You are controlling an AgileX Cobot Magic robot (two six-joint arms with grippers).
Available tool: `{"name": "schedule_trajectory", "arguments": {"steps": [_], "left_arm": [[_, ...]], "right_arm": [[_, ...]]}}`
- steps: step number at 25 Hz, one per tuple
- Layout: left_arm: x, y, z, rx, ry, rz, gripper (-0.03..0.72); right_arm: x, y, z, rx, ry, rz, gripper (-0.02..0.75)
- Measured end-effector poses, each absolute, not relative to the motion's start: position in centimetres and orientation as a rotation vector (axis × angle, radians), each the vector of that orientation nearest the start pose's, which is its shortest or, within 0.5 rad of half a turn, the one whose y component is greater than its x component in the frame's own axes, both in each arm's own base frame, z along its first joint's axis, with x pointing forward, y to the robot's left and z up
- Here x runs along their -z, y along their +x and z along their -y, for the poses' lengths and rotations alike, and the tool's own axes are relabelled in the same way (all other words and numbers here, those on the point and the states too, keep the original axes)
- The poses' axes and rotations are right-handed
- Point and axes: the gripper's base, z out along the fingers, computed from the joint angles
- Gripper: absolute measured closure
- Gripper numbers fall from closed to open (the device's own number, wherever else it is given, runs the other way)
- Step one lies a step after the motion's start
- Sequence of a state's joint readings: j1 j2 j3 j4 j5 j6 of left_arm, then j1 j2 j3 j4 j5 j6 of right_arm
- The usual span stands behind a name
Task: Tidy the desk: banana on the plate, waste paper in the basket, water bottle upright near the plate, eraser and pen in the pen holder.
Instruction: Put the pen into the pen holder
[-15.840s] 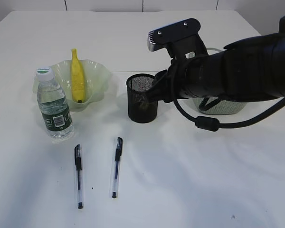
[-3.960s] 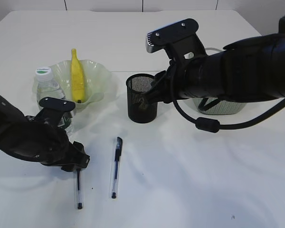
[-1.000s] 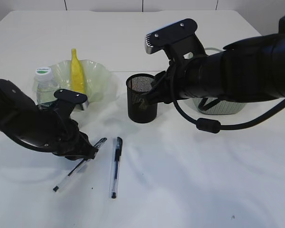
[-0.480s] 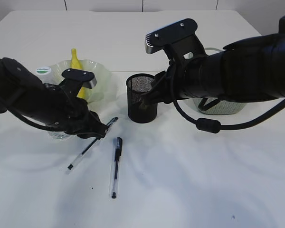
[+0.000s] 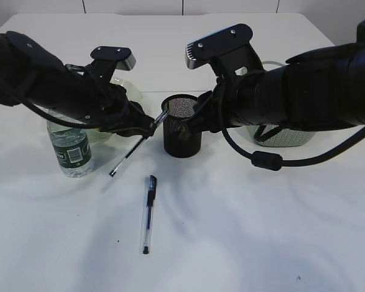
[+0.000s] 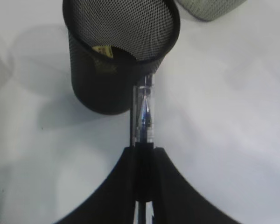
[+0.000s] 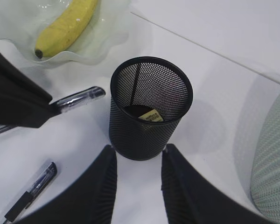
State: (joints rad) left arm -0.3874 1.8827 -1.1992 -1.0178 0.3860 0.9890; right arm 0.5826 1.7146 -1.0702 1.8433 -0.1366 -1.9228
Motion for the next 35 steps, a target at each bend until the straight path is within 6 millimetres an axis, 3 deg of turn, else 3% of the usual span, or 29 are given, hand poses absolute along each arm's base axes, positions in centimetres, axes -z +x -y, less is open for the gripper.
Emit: {"name": "schedule_trajectory", "arguments": {"steps": [15, 35], "left_arm": [[-27.2, 39.6, 19.5, 0.611, 0.598, -2.061, 0.659], [-28.4, 40.9, 19.9, 0.591, 0.575, -1.86, 0.659]], "right_arm": [[-23.2, 32.2, -19.8, -0.147, -0.628, -2.07, 0.489], [-23.2, 32.2, -19.8, -0.147, -0.628, -2.07, 0.489]]}}
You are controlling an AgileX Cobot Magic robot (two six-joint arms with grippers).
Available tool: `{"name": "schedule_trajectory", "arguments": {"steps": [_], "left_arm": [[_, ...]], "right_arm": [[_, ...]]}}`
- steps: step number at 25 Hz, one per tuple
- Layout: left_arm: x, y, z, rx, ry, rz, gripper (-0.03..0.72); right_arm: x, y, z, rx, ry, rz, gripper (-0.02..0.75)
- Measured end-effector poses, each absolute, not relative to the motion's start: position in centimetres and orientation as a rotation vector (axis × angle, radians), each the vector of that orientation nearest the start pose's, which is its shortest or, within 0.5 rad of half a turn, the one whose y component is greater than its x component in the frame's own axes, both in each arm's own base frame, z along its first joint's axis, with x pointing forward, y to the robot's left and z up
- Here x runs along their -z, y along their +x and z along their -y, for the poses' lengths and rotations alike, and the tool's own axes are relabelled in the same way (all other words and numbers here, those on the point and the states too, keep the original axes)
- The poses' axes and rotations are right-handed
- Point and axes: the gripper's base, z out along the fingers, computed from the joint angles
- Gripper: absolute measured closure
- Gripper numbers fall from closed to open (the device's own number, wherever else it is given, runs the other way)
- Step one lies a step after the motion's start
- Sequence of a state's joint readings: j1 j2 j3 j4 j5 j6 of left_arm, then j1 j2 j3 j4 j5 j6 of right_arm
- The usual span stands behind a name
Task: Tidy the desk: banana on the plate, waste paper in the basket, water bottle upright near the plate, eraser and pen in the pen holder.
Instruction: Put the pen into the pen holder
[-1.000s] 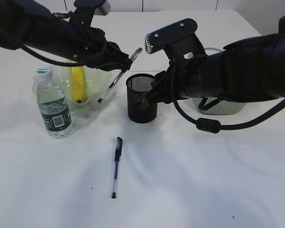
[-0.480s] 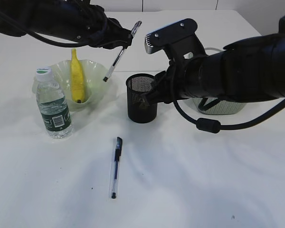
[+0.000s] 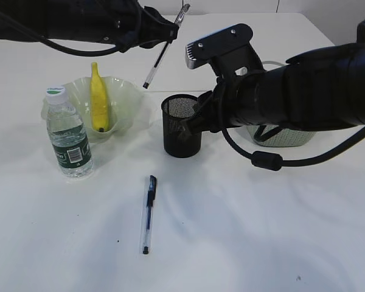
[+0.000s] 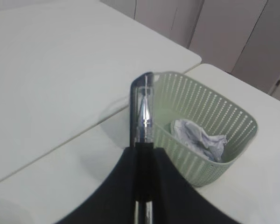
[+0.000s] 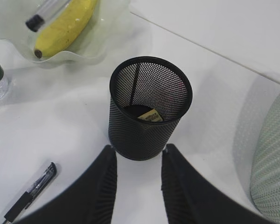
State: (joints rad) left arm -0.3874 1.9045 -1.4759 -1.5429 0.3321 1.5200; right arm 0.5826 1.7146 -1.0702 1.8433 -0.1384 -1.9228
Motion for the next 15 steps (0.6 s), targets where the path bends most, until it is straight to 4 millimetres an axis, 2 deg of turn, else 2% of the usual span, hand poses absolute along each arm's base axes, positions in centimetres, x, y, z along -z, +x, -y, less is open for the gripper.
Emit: {"name": "schedule_trajectory", "arguments": {"steps": [8, 15], "left_arm": [[-26.9, 42.5, 21.3, 0.68, 0.602, -1.797, 0.659], [-24.9, 43.4, 22.4, 0.695, 0.737, -1.733, 0.659]], "right_arm": [[-23.2, 32.2, -19.8, -0.147, -0.628, -2.07, 0.489], [-23.2, 32.2, -19.8, -0.147, -0.628, -2.07, 0.489]]}}
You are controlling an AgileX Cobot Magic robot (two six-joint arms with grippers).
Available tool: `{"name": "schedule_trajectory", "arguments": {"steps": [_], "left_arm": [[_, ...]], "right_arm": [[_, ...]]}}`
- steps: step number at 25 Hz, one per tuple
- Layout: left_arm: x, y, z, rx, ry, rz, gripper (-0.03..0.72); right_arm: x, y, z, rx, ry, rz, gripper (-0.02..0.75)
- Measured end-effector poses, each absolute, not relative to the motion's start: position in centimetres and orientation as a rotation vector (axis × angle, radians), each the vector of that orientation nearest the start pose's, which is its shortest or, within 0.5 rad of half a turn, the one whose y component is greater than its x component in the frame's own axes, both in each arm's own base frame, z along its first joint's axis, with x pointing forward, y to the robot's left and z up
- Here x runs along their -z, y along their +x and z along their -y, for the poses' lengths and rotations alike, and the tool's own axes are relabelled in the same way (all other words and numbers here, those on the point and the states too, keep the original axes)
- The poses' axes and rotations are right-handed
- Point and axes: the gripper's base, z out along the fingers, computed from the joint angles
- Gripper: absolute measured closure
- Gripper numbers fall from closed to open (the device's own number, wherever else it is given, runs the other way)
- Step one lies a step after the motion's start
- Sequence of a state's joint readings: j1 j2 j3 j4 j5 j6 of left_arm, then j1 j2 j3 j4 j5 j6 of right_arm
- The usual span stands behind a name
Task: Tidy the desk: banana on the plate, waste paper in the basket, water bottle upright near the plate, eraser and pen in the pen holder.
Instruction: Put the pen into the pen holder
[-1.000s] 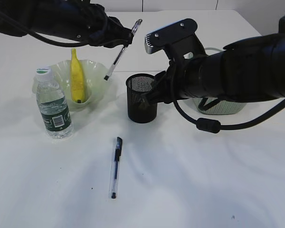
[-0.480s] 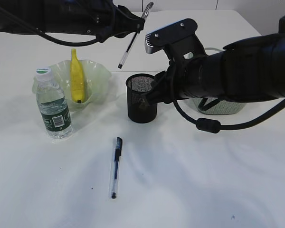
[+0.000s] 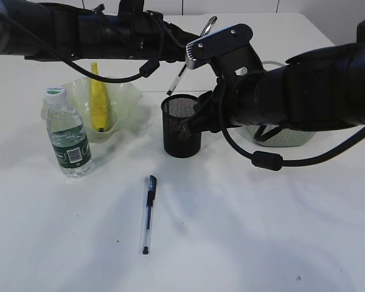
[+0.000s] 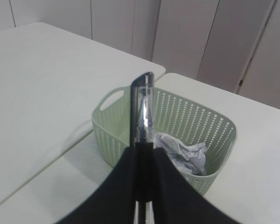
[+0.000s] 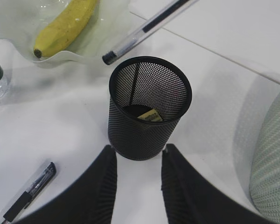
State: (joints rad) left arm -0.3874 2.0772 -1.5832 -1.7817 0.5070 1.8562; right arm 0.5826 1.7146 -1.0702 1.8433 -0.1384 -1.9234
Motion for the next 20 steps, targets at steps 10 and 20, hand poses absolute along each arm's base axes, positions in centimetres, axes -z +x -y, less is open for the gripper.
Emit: {"name": "schedule_trajectory", "arguments": {"steps": [10, 20], "left_arm": [[-23.1, 45.1, 23.4, 0.698, 0.79, -1.702, 0.659], [-20.6, 45.4, 23.7, 0.714, 0.836, -1.719, 0.659]], "right_arm": [[-23.2, 32.2, -19.8, -0.134, -0.652, -2.062, 0.489], [-23.2, 32.2, -19.8, -0.125, -0.663, -2.058, 0.489]]}}
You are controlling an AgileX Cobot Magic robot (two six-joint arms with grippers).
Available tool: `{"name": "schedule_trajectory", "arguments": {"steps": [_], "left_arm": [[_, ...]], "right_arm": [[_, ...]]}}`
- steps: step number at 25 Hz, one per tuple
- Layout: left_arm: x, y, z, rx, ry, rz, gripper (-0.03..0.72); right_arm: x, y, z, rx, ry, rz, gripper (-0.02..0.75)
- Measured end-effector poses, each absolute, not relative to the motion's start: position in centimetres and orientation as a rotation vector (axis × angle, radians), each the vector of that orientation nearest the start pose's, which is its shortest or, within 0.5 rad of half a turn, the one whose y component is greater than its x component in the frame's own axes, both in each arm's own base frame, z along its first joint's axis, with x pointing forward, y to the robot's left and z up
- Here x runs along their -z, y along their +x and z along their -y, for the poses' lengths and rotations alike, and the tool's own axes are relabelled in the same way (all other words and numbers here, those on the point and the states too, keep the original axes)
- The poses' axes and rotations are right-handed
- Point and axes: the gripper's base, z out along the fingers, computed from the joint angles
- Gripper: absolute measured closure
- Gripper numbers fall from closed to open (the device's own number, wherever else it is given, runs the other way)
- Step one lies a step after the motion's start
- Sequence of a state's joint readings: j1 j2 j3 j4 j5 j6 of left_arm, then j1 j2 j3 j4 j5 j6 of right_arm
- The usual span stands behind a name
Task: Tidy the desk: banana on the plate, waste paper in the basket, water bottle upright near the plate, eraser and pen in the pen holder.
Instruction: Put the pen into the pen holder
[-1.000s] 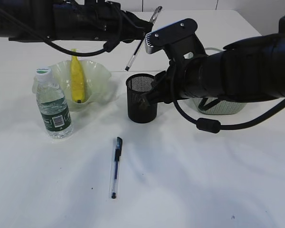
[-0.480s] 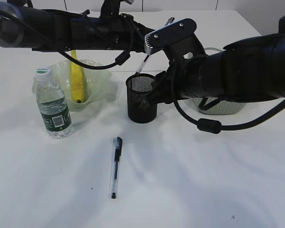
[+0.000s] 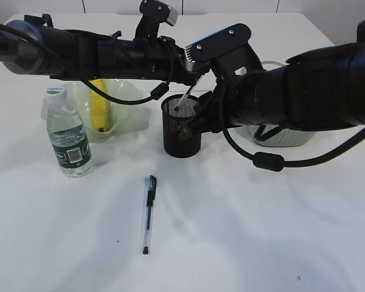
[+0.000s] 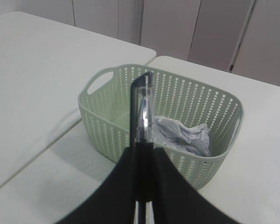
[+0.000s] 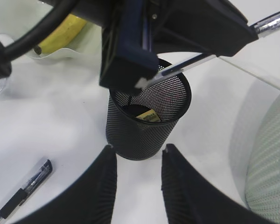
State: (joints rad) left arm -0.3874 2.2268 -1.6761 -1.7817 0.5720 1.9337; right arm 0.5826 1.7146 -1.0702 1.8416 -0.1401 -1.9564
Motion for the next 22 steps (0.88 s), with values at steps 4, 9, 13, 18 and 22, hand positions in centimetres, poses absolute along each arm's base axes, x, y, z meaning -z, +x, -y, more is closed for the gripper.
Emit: {"name": "schedule_trajectory", "arguments": {"steps": [4, 9, 13, 18, 22], "left_arm": [[-20.6, 45.4, 23.7, 0.7, 0.855, -1.706, 0.659], [-20.1, 45.5, 23.8, 0.695, 0.871, -1.704, 0.659], [-19.5, 45.5, 23.8, 0.688, 0.882, -1.708, 0.659], [-19.1, 45.6, 23.9, 0.671, 0.905, -1.701, 0.659], [-18.7, 45.6, 23.9, 0.671, 0.908, -1.707, 0.657]], "right_arm": [[-23.2, 32.2, -19.8, -0.124, -0.665, -2.057, 0.489], [-23.2, 32.2, -19.8, -0.123, -0.667, -2.057, 0.489], [-23.2, 32.2, -19.8, -0.122, -0.669, -2.056, 0.489], [-23.2, 32.2, -19.8, -0.122, -0.669, -2.056, 0.489], [-23.2, 32.2, -19.8, -0.121, -0.671, -2.055, 0.489]]}}
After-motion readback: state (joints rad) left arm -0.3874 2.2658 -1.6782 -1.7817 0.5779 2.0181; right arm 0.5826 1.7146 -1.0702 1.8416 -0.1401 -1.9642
